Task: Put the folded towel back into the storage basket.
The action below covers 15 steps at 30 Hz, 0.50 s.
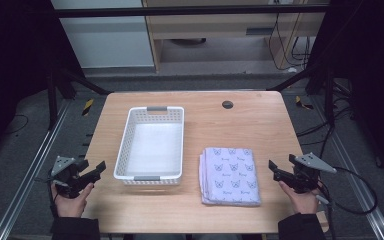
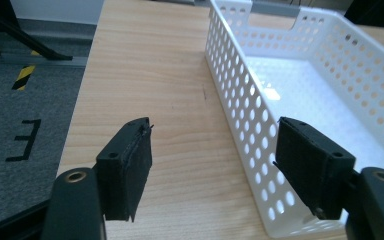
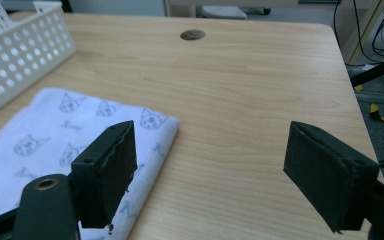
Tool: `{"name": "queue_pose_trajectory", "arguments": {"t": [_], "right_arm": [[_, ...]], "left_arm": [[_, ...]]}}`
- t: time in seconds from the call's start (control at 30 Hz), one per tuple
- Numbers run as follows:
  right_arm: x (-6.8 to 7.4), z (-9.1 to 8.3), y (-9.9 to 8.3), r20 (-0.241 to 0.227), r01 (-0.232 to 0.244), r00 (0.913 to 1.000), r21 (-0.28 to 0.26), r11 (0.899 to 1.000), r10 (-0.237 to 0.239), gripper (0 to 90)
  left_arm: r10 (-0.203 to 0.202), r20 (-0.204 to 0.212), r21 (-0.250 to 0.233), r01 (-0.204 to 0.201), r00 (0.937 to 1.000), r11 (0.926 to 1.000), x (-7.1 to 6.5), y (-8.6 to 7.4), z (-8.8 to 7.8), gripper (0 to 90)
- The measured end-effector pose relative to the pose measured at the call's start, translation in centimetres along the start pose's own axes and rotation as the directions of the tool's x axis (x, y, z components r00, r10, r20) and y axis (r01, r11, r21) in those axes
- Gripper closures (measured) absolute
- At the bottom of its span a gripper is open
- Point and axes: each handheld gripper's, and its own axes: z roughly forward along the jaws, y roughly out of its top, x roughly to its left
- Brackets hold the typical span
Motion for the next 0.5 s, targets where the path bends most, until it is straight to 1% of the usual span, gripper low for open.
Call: {"name": "queue_pose_trajectory", "arguments": {"t": [0.07,0.1,0.13,0.17,0.2,0.27,0.33,0.43,0.47,0.5], "right_arm": [[0.0,-0.2,0.1,-0.007,-0.013,0.9999,-0.015,1.0,0.013,20.5],[0.0,-0.2,0.1,-0.007,-0.013,0.9999,-0.015,1.0,0.013,20.5],[0.0,-0.4,0.3,-0.006,-0.008,0.9999,-0.023,1.0,0.008,20.0],[0.0,-0.4,0.4,-0.005,-0.004,1.0,-0.026,1.0,0.004,19.9],[0.1,-0.5,0.5,-0.005,-0.001,1.0,-0.028,1.0,0.001,19.9],[0.2,-0.6,0.7,-0.005,0.007,1.0,-0.031,0.999,-0.007,19.8],[0.3,-0.7,0.8,-0.009,0.002,1.0,-0.032,1.0,-0.002,19.9],[0.4,-0.9,1.2,-0.015,0.027,0.9995,-0.042,0.999,-0.027,20.5],[0.5,-1.0,1.3,-0.019,0.023,0.9995,-0.043,0.999,-0.024,20.9],[0.6,-1.1,1.4,-0.021,0.031,0.9993,-0.045,0.998,-0.032,21.4]], "left_arm": [[-0.004,0.006,-0.02,0.004,1.0,0.9998,-0.2,0.2,-0.3,31.6],[-0.004,0.006,-0.02,0.004,1.0,0.9998,-0.2,0.2,-0.3,32.1],[-0.003,0.01,-0.034,0.003,0.9999,0.9994,-0.5,0.5,-0.6,32.6],[-0.003,0.01,-0.034,0.003,0.9999,0.9994,-0.5,0.5,-0.6,32.6],[-0.001,0.013,-0.042,0.001,0.9999,0.9991,-0.8,0.7,-0.8,32.9],[0.008,0.017,-0.045,-0.007,0.9998,0.999,-1.2,0.8,-0.9,33.5],[0.014,0.018,-0.046,-0.013,0.9997,0.9989,-1.4,0.9,-1.0,33.8],[0.035,0.023,-0.058,-0.034,0.9991,0.9978,-2.3,1.2,-1.1,35.1],[0.041,0.025,-0.061,-0.04,0.9988,0.9973,-2.6,1.2,-1.1,35.5],[0.043,0.029,-0.063,-0.041,0.9986,0.9972,-2.7,1.2,-1.1,36.0]]}}
